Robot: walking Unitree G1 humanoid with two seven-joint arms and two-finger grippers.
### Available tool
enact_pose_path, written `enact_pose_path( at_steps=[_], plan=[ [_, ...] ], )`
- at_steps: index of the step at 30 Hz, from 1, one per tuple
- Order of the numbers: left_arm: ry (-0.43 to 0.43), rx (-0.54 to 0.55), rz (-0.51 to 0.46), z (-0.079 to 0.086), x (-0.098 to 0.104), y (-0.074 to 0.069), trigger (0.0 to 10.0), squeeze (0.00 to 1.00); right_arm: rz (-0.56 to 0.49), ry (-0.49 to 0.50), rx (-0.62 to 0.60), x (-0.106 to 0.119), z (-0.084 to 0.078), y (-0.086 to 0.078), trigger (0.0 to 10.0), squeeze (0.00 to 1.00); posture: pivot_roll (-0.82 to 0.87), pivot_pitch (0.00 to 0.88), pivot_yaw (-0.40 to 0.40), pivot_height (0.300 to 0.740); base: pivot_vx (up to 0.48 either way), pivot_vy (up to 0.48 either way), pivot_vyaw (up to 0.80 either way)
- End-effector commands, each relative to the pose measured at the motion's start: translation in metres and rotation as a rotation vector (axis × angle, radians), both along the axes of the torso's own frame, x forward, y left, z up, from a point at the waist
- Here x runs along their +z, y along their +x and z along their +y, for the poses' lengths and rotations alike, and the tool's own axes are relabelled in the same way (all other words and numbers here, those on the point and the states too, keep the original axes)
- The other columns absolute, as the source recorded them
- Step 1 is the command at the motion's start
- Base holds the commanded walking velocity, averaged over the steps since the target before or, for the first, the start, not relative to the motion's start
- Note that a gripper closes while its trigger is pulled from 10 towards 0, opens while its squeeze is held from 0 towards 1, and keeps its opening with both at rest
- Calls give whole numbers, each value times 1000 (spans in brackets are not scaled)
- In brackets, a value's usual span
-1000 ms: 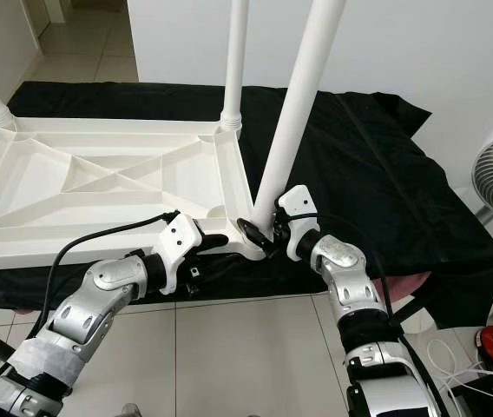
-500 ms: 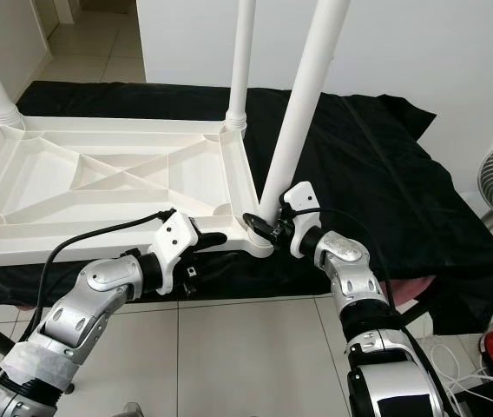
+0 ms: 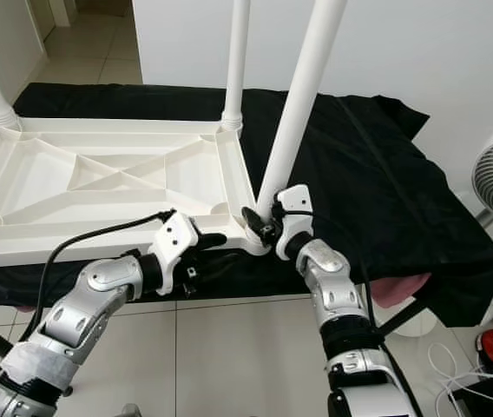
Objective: Building children table
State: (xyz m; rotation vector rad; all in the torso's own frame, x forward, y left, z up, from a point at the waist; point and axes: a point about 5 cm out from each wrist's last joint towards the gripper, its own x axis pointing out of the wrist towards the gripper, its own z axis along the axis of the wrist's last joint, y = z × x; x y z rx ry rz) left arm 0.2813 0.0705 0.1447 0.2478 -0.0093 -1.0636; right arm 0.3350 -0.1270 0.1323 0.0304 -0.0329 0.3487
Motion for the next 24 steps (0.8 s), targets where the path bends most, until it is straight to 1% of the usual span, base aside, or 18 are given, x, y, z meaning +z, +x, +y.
enact_pose_path(
  at_steps=[1, 2, 4, 6, 7, 9, 10, 14, 15, 17, 18, 23, 24],
  plan=[
    [15, -34, 5, 1, 1, 2, 10000, 0, 38, 32, -182, -6, -7, -4, 10000, 0, 7, 0, -82, 740, 0, 0, 0],
    [15, -34, 5, 1, 1, 2, 10000, 0, 38, 32, -182, -6, -7, -4, 10000, 0, 7, 0, -82, 740, 0, 0, 0],
    [19, -32, -2, 2, 2, 4, 10000, 0, 6, 63, -277, -3, 0, -11, 10000, 0, 10, 0, -84, 740, 0, 0, 0],
    [22, -24, -10, 3, 3, 6, 10000, 0, 10, 27, -347, -4, 5, -17, 10000, 0, 11, 0, -85, 740, 0, 0, 0],
    [21, -21, -12, 4, 4, 7, 10000, 0, 21, 26, -370, -6, 8, -20, 10000, 0, 11, 0, -82, 740, 0, 0, 0],
    [21, -19, -14, 5, 5, 8, 10000, 0, 48, 62, -297, -8, 24, -24, 10000, 0, 8, 0, -76, 740, 0, 0, 0],
    [21, -20, -15, 5, 5, 9, 10000, 0, 42, 66, -278, -7, 27, -26, 10000, 0, 5, 0, -74, 740, 0, 0, 0],
    [25, -27, -19, 5, 6, 10, 10000, 0, 35, 59, -290, -3, 25, -27, 10000, 0, 4, 0, -77, 740, 0, 0, 0],
    [26, -28, -20, 4, 7, 10, 10000, 0, 37, 57, -292, -2, 25, -27, 10000, 122, 5, 0, -77, 740, 0, 0, 0],
    [26, -28, -20, 4, 7, 10, 10000, 0, 38, 56, -292, -2, 25, -27, 10000, 122, 5, 0, -77, 740, 0, 0, 0],
    [25, -27, -21, 4, 7, 11, 10000, 0, 36, 68, -283, -1, 24, -27, 10000, 1000, 6, 0, -81, 740, 0, 0, 0],
    [23, -20, -20, 5, 7, 11, 10000, 0, 13, 73, -247, 4, 17, -22, 10000, 1000, 5, 0, -79, 740, 0, 0, 0],
    [31, -20, -20, 4, 5, 10, 10000, 0, -3, 76, -191, 11, 9, -15, 10000, 1000, 6, 0, -78, 740, 0, 0, 0]
  ],
)
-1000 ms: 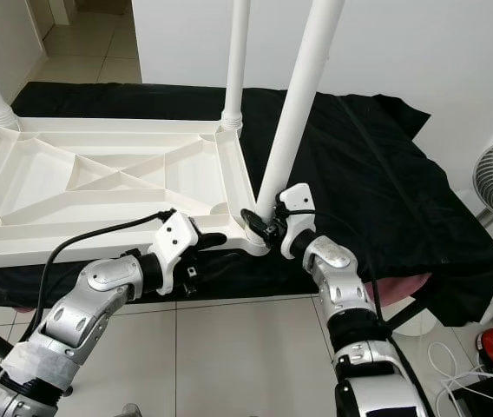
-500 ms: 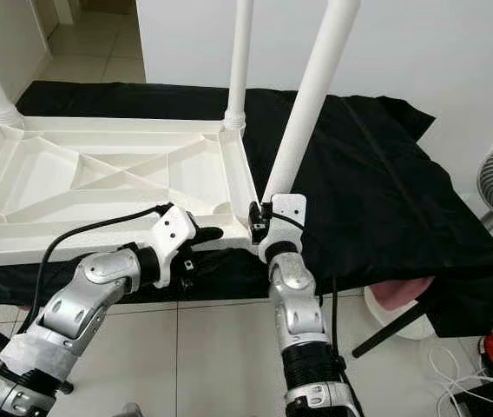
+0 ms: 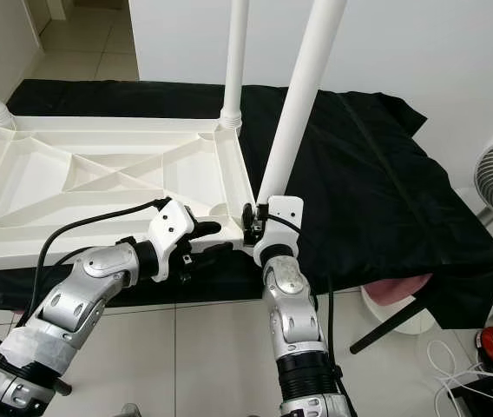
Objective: Building children table
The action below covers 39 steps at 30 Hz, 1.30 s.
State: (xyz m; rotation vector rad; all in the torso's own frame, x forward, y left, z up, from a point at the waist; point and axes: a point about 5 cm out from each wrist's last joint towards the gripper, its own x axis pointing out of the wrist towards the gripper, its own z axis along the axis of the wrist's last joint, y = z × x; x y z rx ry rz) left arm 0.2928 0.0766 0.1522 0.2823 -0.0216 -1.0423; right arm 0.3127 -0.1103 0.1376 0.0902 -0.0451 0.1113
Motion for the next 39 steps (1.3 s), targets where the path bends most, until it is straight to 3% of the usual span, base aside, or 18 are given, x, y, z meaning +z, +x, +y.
enact_pose_path(
  at_steps=[1, 4, 5, 13, 23, 24, 25, 26, 27, 35, 36, 38, 39],
  plan=[
    [10, -38, 10, -2, -2, -1, 10000, 0, -8, 11, 45, 6, -8, 7, 10000, 1000, 6, 0, -78, 740, 0, 0, 0],
    [1, -35, 14, -5, -3, -2, 10000, 0, -1, -2, 132, 10, -13, 13, 10000, 1000, 2, 0, -75, 740, 0, 0, 0],
    [-9, -38, 19, -7, -3, -4, 10000, 0, 30, -38, 254, 7, -14, 16, 10000, 0, 2, 0, -75, 740, 0, 0, 0],
    [1, -46, 27, -11, -7, -6, 10000, 0, 32, -204, 526, -4, -10, 13, 10000, 0, 9, 0, -78, 740, 0, 0, 0],
    [23, -67, 25, -14, -11, -12, 10000, 0, -2, -277, 686, -4, -11, 18, 10000, 0, 22, 0, -77, 740, 0, 0, 0],
    [21, -65, 27, -14, -10, -11, 10000, 0, -4, -286, 698, -4, -12, 19, 4745, 0, 22, 0, -77, 740, 0, 0, 0],
    [21, -64, 27, -14, -10, -11, 10000, 0, 3, -299, 701, -5, -14, 20, 706, 0, 22, 0, -76, 740, 0, 0, 0],
    [21, -64, 27, -14, -10, -11, 10000, 0, 3, -299, 701, -5, -14, 20, 706, 0, 22, 0, -76, 740, 0, 0, 0],
    [21, -63, 26, -14, -10, -11, 10000, 0, 8, -311, 703, -6, -15, 21, 0, 0, 22, 0, -76, 740, 0, 0, 0],
    [20, -64, 25, -15, -10, -10, 10000, 0, 27, -312, 713, -14, -20, 18, 0, 0, 16, 0, -71, 740, 0, 0, 0],
    [20, -67, 25, -16, -10, -10, 10000, 0, 27, -308, 704, -15, -21, 17, 7137, 0, 14, 0, -72, 740, 0, 0, 0],
    [21, -70, 24, -17, -10, -10, 10000, 0, 25, -304, 698, -15, -21, 17, 7137, 0, 14, 0, -72, 740, 0, 0, 0],
    [19, -74, 24, -18, -9, -11, 10000, 0, 21, -290, 684, -14, -21, 16, 10000, 0, 13, 0, -71, 740, 0, 0, 0]
  ],
)
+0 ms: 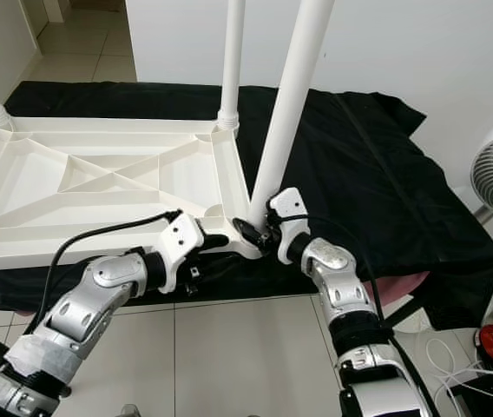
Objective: Building children table
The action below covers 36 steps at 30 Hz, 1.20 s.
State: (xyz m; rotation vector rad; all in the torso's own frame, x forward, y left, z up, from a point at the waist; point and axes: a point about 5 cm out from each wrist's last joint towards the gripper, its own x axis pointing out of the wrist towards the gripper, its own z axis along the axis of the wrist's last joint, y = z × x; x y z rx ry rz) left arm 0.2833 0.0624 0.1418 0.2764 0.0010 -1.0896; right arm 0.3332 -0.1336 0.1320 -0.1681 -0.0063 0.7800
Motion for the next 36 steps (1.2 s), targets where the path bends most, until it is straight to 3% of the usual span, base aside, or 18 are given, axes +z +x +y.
enact_pose_path(
  at_steps=[1, 10, 15, 18, 20, 21, 26, 34, 35, 36],
  plan=[
    [3, -31, -1, -5, 2, -2, 10000, 0, 19, -16, -3, -8, 2, -5, 10000, 0, 13, 0, -71, 740, 0, 0, 0],
    [1, -14, -9, -2, 3, 0, 10000, 0, -24, 28, -131, 2, 7, -7, 10000, 0, 8, 0, -74, 740, 0, 0, 0],
    [4, -5, -5, 1, 2, 2, 10000, 0, 13, 165, -349, 2, 11, -8, 10000, 0, 11, 0, -82, 740, 0, 0, 0],
    [1, -4, -5, 1, 3, 2, 10000, 0, 22, 170, -436, -3, 11, -10, 10000, 0, 11, 0, -82, 740, 0, 0, 0],
    [-2, 1, -4, 2, 3, 1, 10000, 0, 33, 163, -672, -18, 12, -18, 10000, 0, 22, 0, -90, 740, 0, 0, 0],
    [-1, 2, -3, 2, 3, 1, 10000, 0, 33, 163, -713, -19, 13, -20, 10000, 0, 22, 0, -90, 740, 0, 0, 0],
    [0, 7, -1, 4, 2, 0, 10000, 0, 45, 170, -773, -23, 15, -25, 10000, 0, 34, 0, -100, 740, 0, 0, 0],
    [-3, 20, 2, 6, 2, 0, 10000, 0, 47, 165, -755, -21, 17, -26, 10000, 0, 31, 0, -100, 740, 0, 0, 0],
    [0, 19, -1, 6, 2, 0, 10000, 0, 42, 167, -751, -19, 15, -25, 10000, 1000, 31, 0, -102, 740, 0, 0, 0],
    [0, 19, -1, 6, 2, 0, 10000, 0, 42, 167, -751, -19, 15, -25, 10000, 1000, 31, 0, -102, 740, 0, 0, 0]
  ],
)
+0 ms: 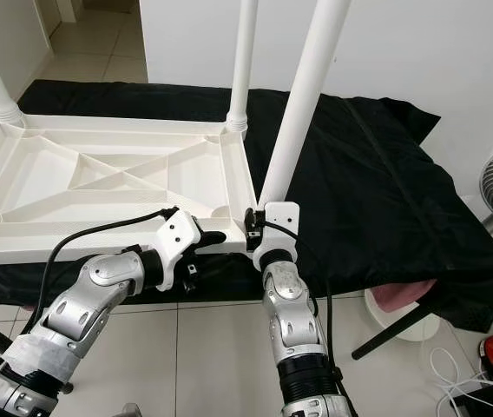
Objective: Building children table
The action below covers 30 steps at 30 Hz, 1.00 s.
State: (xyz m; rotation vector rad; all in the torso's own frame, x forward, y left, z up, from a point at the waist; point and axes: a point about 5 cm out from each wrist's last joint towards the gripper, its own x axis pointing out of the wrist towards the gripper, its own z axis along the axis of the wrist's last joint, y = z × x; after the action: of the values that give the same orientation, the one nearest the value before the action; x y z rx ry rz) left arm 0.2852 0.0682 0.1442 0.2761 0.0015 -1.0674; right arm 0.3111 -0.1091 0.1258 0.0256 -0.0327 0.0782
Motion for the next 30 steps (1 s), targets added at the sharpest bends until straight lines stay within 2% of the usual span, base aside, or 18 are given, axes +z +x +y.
enact_pose_path(
  at_steps=[1, 5, 6, 7, 8, 10, 11, 12, 13, 14, 15, 16, 18, 20, 28, 29, 30],
  plan=[
    [2, -3, 0, 0, 0, -1, 10000, 0, 50, -9, -10, -9, -11, 0, 10000, 1000, 31, 0, -102, 740, 0, 0, 0],
    [1, 0, 1, 1, 0, -1, 10000, 0, 47, 8, 75, -4, -18, 8, 10000, 1000, 28, 0, -100, 740, 0, 0, 0],
    [2, -1, 2, 1, 0, -1, 10000, 0, 61, 12, 146, -5, -21, 12, 10000, 1000, 27, 0, -99, 740, 0, 0, 0],
    [2, -1, 2, 1, 0, -1, 10000, 0, 61, 12, 146, -5, -21, 12, 10000, 1000, 27, 0, -99, 740, 0, 0, 0],
    [2, -2, 3, 1, 0, -1, 10000, 0, 71, 15, 195, -5, -23, 13, 10000, 1000, 27, 0, -99, 740, 0, 0, 0],
    [2, -2, 3, 1, 0, -1, 10000, 0, 71, 15, 195, -5, -23, 13, 10000, 1000, 27, 0, -99, 740, 0, 0, 0],
    [3, -3, 4, 2, 0, -1, 10000, 0, 72, -13, 256, -4, -25, 16, 10000, 1000, 26, 0, -96, 740, 0, 0, 0],
    [3, -3, 4, 2, 0, -1, 10000, 0, 72, -13, 256, -4, -25, 16, 10000, 1000, 26, 0, -96, 740, 0, 0, 0],
    [3, -4, 4, 2, 0, 0, 10000, 0, 62, -69, 333, -2, -27, 18, 10000, 0, 21, 0, -91, 740, 0, 0, 0],
    [3, -4, 4, 2, 0, 0, 10000, 0, 62, -69, 333, -2, -27, 18, 10000, 0, 21, 0, -91, 740, 0, 0, 0],
    [2, -5, 4, 1, 0, 0, 10000, 0, 58, -134, 422, -1, -28, 21, 10000, 0, 20, 0, -87, 740, 0, 0, 0],
    [2, -5, 4, 1, 0, 0, 10000, 0, 58, -134, 422, -1, -28, 21, 10000, 0, 20, 0, -87, 740, 0, 0, 0],
    [0, -7, 3, 0, 2, 1, 10000, 0, 30, -230, 556, 3, -27, 25, 10000, 0, 26, 0, -83, 740, 0, 0, 0],
    [0, -7, 3, 0, 2, 1, 10000, 0, 30, -230, 556, 3, -27, 25, 10000, 0, 26, 0, -83, 740, 0, 0, 0],
    [4, -10, -2, 1, 4, 1, 10000, 0, 28, -302, 711, 8, -20, 37, 10000, 0, 44, 0, -81, 740, 0, 0, 0],
    [4, -10, -3, 1, 4, 1, 10000, 0, 33, -316, 724, 7, -20, 37, 3725, 0, 46, 0, -83, 740, 0, 0, 0],
    [4, -9, -3, 1, 4, 0, 10000, 0, 38, -328, 734, 6, -20, 38, 3176, 0, 46, 0, -83, 740, 0, 0, 0]
  ],
)
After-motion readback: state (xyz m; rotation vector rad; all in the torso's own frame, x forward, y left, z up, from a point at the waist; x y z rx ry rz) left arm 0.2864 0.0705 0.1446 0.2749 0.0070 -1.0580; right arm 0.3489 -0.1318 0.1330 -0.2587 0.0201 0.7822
